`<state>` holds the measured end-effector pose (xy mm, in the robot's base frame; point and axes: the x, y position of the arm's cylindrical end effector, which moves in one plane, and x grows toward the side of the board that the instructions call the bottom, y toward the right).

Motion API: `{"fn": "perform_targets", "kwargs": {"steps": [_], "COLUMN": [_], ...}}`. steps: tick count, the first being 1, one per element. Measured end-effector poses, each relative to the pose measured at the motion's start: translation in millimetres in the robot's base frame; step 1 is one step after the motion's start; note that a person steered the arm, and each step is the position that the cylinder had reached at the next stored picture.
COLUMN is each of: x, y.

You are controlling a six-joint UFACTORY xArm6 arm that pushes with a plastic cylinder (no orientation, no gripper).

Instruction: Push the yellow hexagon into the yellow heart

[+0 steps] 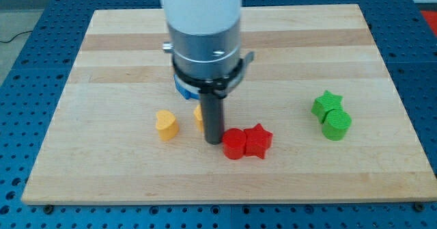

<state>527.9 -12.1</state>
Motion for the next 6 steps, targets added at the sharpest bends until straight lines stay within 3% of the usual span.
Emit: {"fn": "perform_targets", "kwargs": {"steps": [4,6], "x": [-40,-27], "y": [27,-11]}}
